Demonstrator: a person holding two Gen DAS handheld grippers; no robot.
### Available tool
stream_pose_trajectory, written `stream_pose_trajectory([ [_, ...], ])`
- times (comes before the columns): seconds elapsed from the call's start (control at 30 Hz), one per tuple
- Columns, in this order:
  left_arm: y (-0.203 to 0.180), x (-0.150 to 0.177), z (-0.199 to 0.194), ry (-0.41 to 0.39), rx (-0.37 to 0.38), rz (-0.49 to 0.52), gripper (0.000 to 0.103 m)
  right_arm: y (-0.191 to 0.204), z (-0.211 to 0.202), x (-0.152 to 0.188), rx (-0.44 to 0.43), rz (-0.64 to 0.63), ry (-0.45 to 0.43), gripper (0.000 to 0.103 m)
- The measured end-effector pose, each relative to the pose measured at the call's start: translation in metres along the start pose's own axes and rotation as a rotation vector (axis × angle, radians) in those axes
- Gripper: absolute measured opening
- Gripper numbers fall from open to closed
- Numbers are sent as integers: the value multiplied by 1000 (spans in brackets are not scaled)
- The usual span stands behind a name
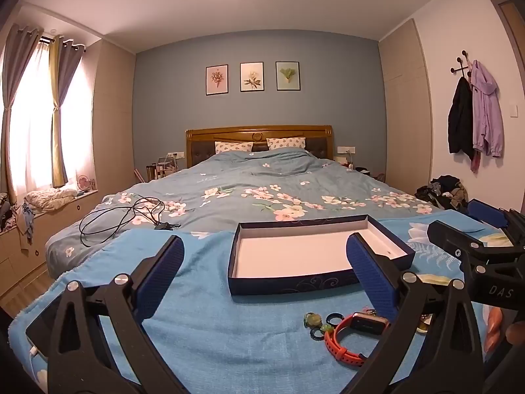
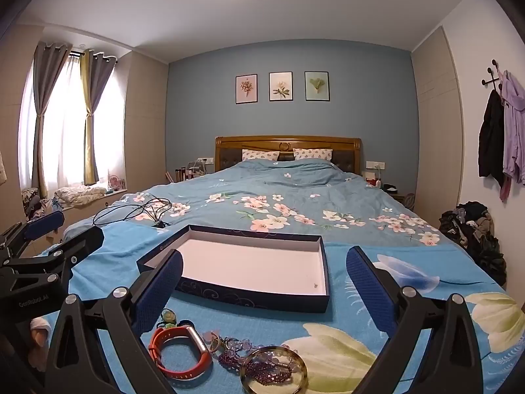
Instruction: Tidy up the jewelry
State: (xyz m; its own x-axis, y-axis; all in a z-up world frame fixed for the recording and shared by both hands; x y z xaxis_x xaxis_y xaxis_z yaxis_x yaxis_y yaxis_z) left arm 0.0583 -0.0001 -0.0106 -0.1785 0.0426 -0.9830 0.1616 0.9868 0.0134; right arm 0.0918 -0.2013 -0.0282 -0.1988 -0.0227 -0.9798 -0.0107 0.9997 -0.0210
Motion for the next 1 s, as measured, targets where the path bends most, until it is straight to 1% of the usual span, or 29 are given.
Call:
stream_pose_trajectory([
  [0.03, 0, 0, 0, 0, 1, 0, 97, 5, 7, -6, -3, 0, 8, 96],
  [0.2, 0, 0, 0, 9, 0, -3, 97, 3, 3, -6, 1, -1, 16, 96],
  [0.23, 1, 0, 0, 9, 0, -4, 97, -1, 10, -5, -3, 1, 20, 96],
  [1.0, 1, -2, 2, 10, 0, -2, 97, 4, 7, -5, -6, 10, 25, 96],
])
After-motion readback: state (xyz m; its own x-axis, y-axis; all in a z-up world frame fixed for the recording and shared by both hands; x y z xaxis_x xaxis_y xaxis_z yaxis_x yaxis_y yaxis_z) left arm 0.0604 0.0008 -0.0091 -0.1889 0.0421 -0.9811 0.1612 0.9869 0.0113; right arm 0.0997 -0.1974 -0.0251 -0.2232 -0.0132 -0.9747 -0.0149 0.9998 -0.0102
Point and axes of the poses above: each gripper's, at about its wrist camera, not at the fingertips, and z roughly the way its jaws point, y to its left, x to its underside, the point moved 6 cm from there along z, roughly the way its jaws point, and after that the axes turned 9 degrees about x, right-handed, at the moved point
